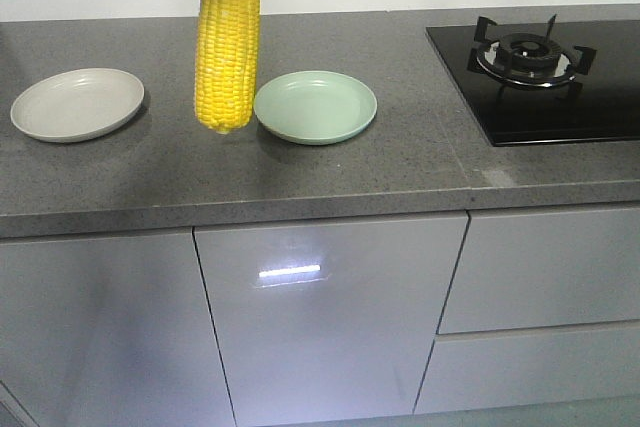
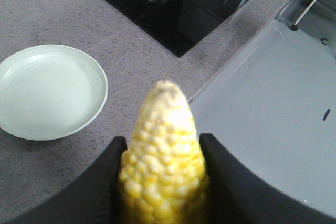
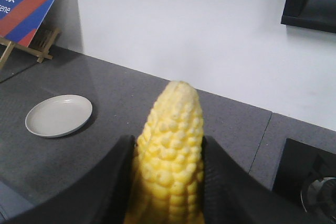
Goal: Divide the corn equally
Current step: 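Drive the base closer, centering the cream and pale green plates below the grippers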
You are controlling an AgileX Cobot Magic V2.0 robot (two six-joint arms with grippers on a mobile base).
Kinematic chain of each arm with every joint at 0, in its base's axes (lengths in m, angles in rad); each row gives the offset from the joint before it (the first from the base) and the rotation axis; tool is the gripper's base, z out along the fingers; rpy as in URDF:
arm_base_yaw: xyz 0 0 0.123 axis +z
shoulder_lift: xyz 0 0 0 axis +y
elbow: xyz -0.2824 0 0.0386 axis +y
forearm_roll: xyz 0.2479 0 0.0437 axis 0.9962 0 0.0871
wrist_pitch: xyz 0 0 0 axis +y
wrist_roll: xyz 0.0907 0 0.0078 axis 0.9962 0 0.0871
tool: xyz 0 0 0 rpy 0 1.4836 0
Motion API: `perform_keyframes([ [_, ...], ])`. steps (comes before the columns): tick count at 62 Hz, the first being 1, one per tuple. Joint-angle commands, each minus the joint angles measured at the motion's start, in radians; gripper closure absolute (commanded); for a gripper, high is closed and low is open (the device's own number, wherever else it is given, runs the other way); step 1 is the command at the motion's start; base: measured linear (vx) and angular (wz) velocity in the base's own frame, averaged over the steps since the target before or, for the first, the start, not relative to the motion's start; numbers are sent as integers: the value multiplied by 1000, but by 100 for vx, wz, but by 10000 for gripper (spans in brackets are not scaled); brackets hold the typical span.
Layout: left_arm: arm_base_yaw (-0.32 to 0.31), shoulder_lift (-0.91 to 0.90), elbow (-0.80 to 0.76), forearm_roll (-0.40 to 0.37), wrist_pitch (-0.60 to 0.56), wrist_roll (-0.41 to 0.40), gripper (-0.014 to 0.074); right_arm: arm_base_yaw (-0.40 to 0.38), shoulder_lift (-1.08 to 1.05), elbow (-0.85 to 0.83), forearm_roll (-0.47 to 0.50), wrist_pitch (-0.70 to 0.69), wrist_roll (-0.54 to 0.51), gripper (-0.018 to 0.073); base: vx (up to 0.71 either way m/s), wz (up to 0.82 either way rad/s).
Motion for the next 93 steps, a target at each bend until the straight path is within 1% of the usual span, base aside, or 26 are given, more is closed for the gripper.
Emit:
perform_keyframes([
  [1, 0, -50, -28, -39, -24, -7, 603, -4, -42, -21, 40, 10, -4, 566, 11, 6],
  [93, 0, -50, -28, -39, -24, -7, 603, -4, -42, -21, 40, 10, -5, 566, 10, 1],
])
